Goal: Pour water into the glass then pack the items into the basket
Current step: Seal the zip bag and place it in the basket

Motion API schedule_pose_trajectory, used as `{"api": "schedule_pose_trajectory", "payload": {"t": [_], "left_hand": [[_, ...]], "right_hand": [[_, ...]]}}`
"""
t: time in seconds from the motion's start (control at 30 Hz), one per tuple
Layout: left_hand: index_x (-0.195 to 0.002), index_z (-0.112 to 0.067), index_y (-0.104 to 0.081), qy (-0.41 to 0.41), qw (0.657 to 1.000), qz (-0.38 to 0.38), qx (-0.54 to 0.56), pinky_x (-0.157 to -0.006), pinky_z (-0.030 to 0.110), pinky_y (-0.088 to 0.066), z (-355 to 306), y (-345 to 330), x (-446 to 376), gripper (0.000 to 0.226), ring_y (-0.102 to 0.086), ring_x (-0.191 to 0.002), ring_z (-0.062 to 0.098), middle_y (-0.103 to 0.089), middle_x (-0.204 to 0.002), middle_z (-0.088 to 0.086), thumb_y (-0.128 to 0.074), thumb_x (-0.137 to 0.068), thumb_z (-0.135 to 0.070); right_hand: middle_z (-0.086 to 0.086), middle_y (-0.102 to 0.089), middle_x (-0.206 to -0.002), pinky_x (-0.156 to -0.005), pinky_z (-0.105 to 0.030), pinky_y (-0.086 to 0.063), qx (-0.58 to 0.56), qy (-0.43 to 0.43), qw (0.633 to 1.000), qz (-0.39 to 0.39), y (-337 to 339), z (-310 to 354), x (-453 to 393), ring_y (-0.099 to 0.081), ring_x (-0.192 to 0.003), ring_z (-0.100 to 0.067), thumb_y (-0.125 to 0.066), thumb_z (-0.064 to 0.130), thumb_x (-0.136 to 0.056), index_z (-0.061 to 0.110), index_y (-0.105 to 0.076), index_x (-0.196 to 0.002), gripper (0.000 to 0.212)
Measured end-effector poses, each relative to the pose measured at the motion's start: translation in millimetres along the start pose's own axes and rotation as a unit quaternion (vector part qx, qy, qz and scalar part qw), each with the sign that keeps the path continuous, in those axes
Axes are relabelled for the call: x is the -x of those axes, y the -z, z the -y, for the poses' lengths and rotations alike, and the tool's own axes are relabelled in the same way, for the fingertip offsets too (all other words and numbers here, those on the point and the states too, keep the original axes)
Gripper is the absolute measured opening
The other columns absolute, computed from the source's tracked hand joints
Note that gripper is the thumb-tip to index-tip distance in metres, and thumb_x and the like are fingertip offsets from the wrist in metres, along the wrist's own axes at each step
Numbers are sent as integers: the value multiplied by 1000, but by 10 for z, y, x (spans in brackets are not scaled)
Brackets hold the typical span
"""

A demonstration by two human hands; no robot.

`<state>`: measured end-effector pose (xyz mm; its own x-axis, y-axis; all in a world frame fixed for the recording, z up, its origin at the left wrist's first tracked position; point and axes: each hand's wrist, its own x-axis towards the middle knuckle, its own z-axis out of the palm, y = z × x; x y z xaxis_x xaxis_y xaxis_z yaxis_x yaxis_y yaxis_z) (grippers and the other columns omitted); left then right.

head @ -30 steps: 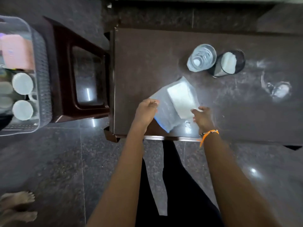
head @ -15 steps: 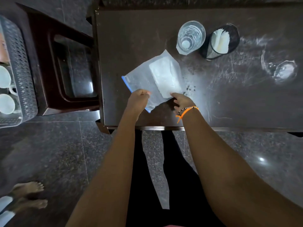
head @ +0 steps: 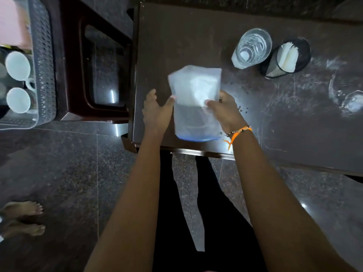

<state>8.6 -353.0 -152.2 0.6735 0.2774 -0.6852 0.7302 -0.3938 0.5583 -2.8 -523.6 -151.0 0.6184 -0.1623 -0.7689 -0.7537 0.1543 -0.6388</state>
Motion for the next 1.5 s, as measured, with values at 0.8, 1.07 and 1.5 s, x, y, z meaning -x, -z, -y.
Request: {"api": "schedule_pose_trajectory", "payload": {"t": [0.8,1.07,1.5], "left_hand": [[-129,-31,-54,44,928,224,294,-96,37,-50,390,1567,-139,48,-59,-114,21,-58,-132,-1,-52,-90,-2],[-126,-9,-58,26,938,169,302,-79,26,-58,487,1891,-168,53,-65,-95,17,-67,-111,4,-65,-77,10],[-109,-14,-58,-4,971,-59,233,-67,28,-54,466,2309,-125,18,-61,-91,17,-63,-103,3,-46,-97,-17]], "right_hand": [[25,-46,-46,-64,0,-40,237,60,946,212,-934,530,108,-47,-50,7,-67,-11,-74,13,-49,-133,67],[14,-63,-85,-67,-5,-44,351,52,893,277,-1374,723,240,-56,-77,1,-75,-6,-69,14,-49,-130,70],[-4,-67,-94,-57,-15,-49,248,77,938,229,-1861,729,492,-64,-73,-5,-65,7,-84,11,-48,-109,30]]}}
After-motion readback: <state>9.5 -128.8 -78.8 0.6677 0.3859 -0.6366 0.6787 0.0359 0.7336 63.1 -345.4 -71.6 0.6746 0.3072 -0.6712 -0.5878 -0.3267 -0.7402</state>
